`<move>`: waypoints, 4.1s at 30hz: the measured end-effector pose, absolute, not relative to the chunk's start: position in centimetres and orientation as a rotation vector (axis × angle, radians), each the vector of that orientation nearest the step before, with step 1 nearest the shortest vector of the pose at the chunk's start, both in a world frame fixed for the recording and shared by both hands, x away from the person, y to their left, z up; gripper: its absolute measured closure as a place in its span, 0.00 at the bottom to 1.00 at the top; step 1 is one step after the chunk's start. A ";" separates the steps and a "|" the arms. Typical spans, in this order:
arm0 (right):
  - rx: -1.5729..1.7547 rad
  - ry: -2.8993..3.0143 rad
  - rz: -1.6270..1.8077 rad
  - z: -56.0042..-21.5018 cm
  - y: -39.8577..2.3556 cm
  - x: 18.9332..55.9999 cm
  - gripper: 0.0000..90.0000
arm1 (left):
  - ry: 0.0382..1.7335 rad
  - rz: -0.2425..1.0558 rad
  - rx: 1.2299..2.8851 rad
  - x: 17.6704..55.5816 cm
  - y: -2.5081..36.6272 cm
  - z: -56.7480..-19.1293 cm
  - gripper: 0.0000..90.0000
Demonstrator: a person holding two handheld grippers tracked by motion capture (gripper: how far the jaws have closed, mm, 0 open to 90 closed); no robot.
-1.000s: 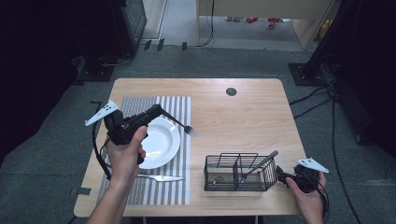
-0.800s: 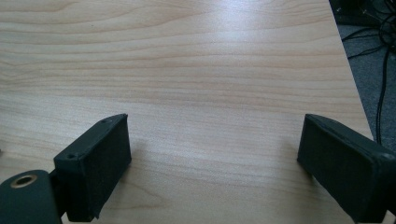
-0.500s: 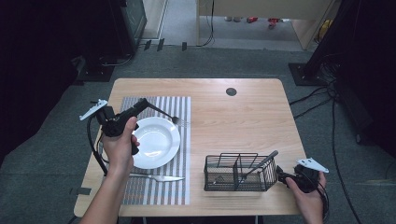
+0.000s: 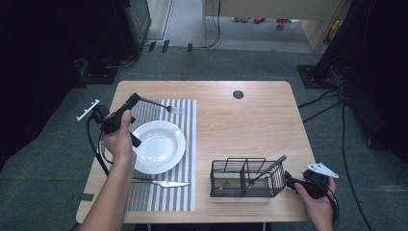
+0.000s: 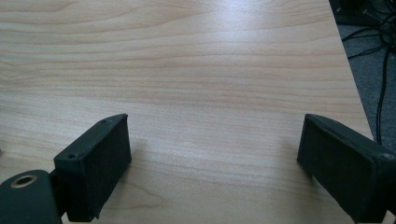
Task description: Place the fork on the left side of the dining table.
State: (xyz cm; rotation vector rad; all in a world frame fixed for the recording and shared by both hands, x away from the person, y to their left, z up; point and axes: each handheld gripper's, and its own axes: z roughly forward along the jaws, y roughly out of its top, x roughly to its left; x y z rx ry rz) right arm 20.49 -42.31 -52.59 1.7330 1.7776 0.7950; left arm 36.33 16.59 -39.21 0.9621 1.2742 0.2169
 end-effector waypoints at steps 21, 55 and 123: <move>1.735 1.777 0.795 -52.6 -42.3 20.5 0.10 | 1.493 0.094 0.850 42.0 17.4 -46.5 0.99; 1.735 1.776 0.795 -52.6 -42.3 20.5 0.11 | 1.727 0.052 0.798 45.4 17.6 -49.7 0.97; 1.729 1.779 0.797 -52.6 -42.3 20.4 0.11 | 1.972 -0.040 0.873 46.7 19.8 -51.1 0.51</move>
